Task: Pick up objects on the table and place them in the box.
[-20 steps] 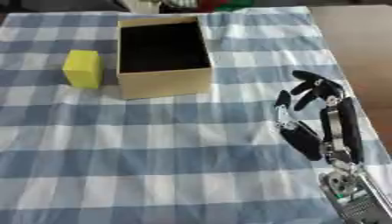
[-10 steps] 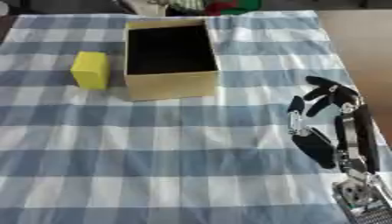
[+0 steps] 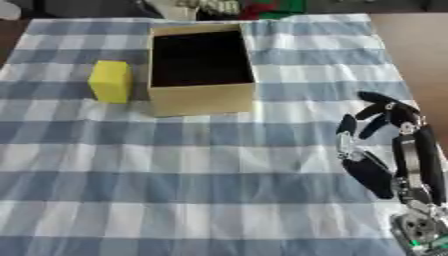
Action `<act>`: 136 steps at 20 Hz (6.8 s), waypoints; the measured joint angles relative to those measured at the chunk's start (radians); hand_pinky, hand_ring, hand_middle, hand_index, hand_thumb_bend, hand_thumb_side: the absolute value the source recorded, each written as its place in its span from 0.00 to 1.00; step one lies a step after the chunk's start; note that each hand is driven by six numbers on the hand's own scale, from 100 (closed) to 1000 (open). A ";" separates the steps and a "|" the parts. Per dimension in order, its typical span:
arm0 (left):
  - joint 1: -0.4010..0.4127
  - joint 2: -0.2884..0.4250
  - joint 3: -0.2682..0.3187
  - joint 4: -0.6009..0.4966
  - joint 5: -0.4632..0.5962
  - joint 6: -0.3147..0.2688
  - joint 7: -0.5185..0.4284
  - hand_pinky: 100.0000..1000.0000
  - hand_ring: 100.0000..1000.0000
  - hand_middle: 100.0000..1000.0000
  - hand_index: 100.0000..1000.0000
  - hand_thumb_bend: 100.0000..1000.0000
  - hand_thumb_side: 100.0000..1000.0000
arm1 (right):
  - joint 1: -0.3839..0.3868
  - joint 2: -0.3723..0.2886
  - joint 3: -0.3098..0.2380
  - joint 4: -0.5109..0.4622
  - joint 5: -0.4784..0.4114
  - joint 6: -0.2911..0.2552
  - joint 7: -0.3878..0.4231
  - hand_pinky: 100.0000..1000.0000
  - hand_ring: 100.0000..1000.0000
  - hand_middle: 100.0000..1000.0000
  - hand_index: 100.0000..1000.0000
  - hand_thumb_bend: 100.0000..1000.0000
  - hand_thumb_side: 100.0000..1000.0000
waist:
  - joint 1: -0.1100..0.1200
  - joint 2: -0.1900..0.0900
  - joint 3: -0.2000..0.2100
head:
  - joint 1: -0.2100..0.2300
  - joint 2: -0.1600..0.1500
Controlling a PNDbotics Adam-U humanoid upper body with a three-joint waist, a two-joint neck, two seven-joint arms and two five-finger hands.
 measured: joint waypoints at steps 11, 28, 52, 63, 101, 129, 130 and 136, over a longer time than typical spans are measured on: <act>-0.151 -0.131 -0.044 0.165 -0.106 0.109 -0.144 0.92 0.91 0.87 0.92 0.84 0.22 | -0.009 -0.002 0.008 0.000 -0.004 0.004 0.014 0.85 0.32 0.46 0.77 0.00 0.35 | 0.009 -0.001 -0.015 | 0.014 -0.009; -0.245 -0.262 -0.050 0.277 -0.199 0.173 -0.208 0.98 0.89 0.85 0.94 0.80 0.34 | -0.023 -0.005 0.020 0.000 -0.005 0.010 0.036 0.86 0.33 0.46 0.78 0.00 0.35 | 0.018 0.011 -0.033 | 0.040 -0.019; -0.264 -0.307 -0.180 0.230 0.001 0.260 -0.294 1.00 0.89 0.87 0.94 0.78 0.36 | -0.026 -0.005 0.019 0.000 -0.014 0.039 0.054 0.87 0.33 0.46 0.78 0.00 0.35 | 0.038 -0.003 -0.033 | 0.042 -0.016; -0.262 -0.340 -0.178 0.216 -0.118 0.266 -0.301 1.00 0.89 0.87 0.93 0.79 0.35 | -0.027 -0.005 0.018 0.000 -0.021 0.032 0.065 0.87 0.33 0.46 0.78 0.00 0.35 | 0.040 -0.008 -0.049 | 0.050 -0.018; -0.253 -0.395 -0.129 0.237 -0.246 0.355 -0.221 0.90 0.74 0.60 0.72 0.41 0.25 | -0.051 0.028 0.031 0.000 -0.007 0.054 0.083 0.88 0.33 0.46 0.79 0.00 0.32 | 0.042 0.045 -0.059 | 0.059 -0.036; -0.235 -0.398 -0.129 0.217 -0.227 0.384 -0.178 0.79 0.43 0.24 0.67 0.29 0.00 | -0.047 0.045 0.031 0.000 0.003 0.070 0.097 0.89 0.33 0.46 0.80 0.00 0.31 | 0.048 0.041 -0.068 | 0.050 -0.035; -0.235 -0.398 -0.129 0.212 -0.228 0.386 -0.175 0.79 0.42 0.24 0.65 0.28 0.00 | -0.045 0.045 0.031 0.000 0.002 0.070 0.097 0.89 0.33 0.46 0.80 0.00 0.32 | 0.048 0.037 -0.067 | 0.050 -0.034; -0.239 -0.389 -0.129 0.178 -0.228 0.388 -0.166 0.77 0.40 0.22 0.62 0.25 0.00 | -0.042 0.045 0.031 0.000 -0.005 0.070 0.097 0.89 0.33 0.46 0.80 0.00 0.33 | 0.049 0.021 -0.059 | 0.050 -0.030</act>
